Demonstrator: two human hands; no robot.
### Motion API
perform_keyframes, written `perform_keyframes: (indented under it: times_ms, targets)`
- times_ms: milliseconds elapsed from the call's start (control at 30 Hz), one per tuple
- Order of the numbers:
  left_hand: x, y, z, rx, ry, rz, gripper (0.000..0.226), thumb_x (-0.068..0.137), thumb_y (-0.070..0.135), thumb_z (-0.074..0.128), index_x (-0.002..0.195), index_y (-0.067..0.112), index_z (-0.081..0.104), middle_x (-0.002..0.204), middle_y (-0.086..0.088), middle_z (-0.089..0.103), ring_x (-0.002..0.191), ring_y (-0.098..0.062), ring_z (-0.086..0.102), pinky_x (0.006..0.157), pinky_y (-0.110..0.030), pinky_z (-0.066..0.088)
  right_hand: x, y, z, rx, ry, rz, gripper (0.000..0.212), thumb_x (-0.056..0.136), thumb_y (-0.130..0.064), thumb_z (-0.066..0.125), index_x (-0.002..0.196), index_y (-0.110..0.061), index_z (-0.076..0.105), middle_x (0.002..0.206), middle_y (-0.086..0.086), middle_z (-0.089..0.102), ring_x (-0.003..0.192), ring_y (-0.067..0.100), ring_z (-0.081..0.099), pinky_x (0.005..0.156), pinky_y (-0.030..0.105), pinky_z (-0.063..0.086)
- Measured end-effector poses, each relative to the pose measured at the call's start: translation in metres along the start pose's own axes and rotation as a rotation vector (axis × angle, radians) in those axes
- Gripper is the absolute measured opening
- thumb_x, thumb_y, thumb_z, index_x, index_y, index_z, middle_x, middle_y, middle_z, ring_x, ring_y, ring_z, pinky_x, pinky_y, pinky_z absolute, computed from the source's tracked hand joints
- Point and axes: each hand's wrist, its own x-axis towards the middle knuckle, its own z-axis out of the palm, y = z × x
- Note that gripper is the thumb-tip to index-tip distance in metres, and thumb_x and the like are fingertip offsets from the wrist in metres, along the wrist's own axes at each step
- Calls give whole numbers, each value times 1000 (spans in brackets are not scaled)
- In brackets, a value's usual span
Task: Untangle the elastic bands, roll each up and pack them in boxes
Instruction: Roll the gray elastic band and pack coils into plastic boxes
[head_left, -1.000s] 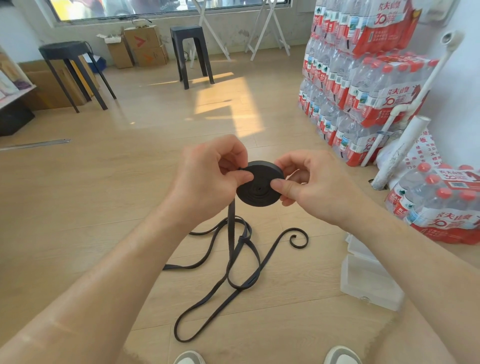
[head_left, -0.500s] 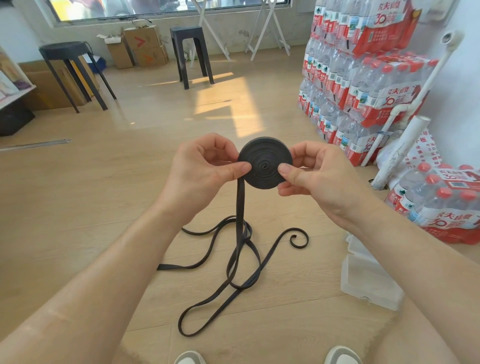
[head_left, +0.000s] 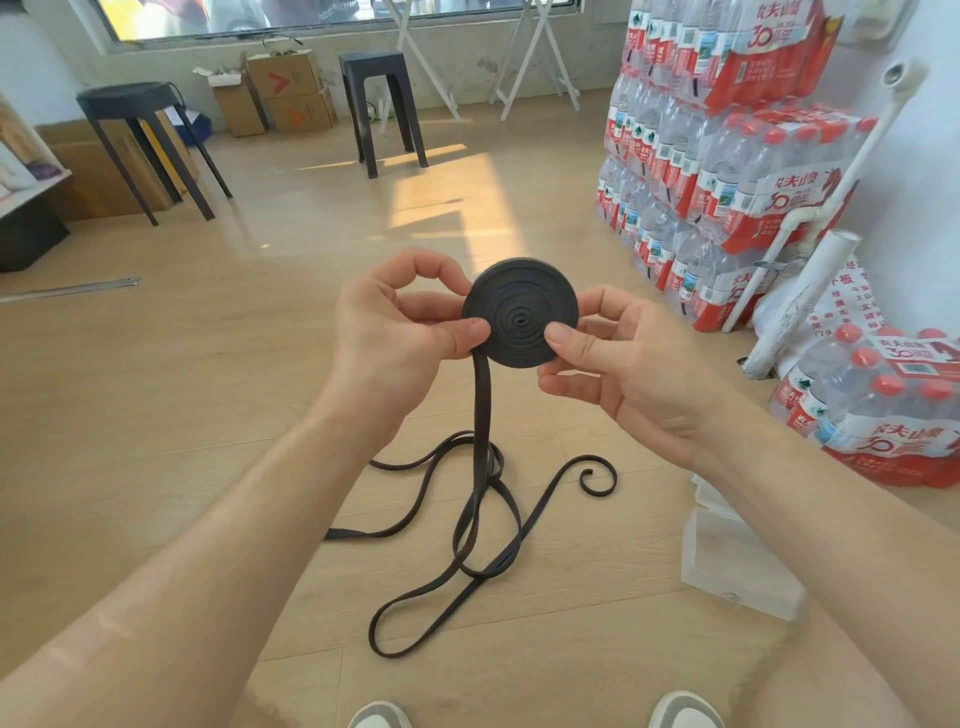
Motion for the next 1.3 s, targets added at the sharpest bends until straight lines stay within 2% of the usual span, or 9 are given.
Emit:
perform_keyframes:
  times_ms: [133, 267, 367, 467, 600, 700, 1100, 1233, 1300]
  targets:
    - [-2, 3, 6, -138, 62, -18, 31, 74, -16, 66, 78, 12, 55, 71, -9, 73, 71, -28, 72, 63, -33, 58, -3, 11, 7, -183, -228, 76, 62, 74, -15, 77, 128, -26, 51, 110, 0, 71, 102, 14, 67, 74, 28, 53]
    - [-2, 3, 5, -143, 77, -32, 30, 73, -14, 67, 80, 13, 57, 71, -9, 73, 73, -28, 72, 66, -33, 59, -1, 16, 16, -325, -124, -37, 59, 73, -11, 81, 119, -31, 50, 74, 1, 69, 75, 14, 65, 72, 30, 50]
    - [-3, 3, 1, -115, 81, -30, 29, 74, -12, 68, 81, 13, 57, 71, -6, 73, 73, -25, 72, 65, -31, 59, 0, 13, 15, -495, 30, -210, 60, 70, -19, 81, 119, -36, 50, 79, 11, 71, 76, 24, 68, 83, 47, 55]
    - [-3, 4, 0, -82, 82, -36, 28, 75, -11, 68, 82, 14, 58, 73, -6, 74, 73, -24, 72, 65, -32, 60, -3, 13, 13, -687, 121, -352, 68, 74, -16, 80, 127, -36, 42, 74, -1, 67, 60, 10, 63, 66, 34, 52]
    - [0, 5, -6, -78, 133, -57, 28, 75, -11, 69, 82, 14, 59, 73, -7, 74, 72, -23, 72, 65, -33, 60, -6, 8, 8, -769, 155, -498, 74, 76, -9, 77, 136, -32, 41, 77, -7, 62, 53, 10, 60, 59, 21, 48]
    - [4, 7, -12, -69, 149, -83, 29, 74, -12, 69, 81, 15, 60, 70, -6, 73, 71, -23, 72, 65, -32, 60, -3, 6, 1, -809, 125, -472, 66, 80, -12, 76, 137, -30, 48, 80, -6, 65, 47, 11, 50, 57, 12, 40]
    - [10, 6, -24, -15, -59, -268, 29, 73, -17, 64, 79, 12, 63, 71, -13, 70, 65, -25, 68, 52, -24, 54, -4, -5, 0, -871, -36, -369, 73, 78, -7, 77, 140, -28, 46, 85, -4, 69, 64, 10, 65, 64, 10, 43]
    - [11, 5, -28, -4, -164, -329, 28, 77, -14, 62, 80, 13, 62, 79, -17, 69, 66, -24, 65, 49, -20, 52, -8, -9, 2, -813, -109, -249, 78, 73, -6, 80, 140, -27, 45, 98, -17, 66, 60, 13, 68, 65, 8, 45]
    - [12, 4, -30, 10, -205, -360, 26, 76, -13, 63, 81, 13, 62, 85, -21, 68, 69, -25, 64, 48, -19, 51, -9, -11, 2, -800, -136, -201, 73, 70, -6, 82, 134, -25, 52, 79, -27, 68, 57, 8, 66, 63, 7, 43]
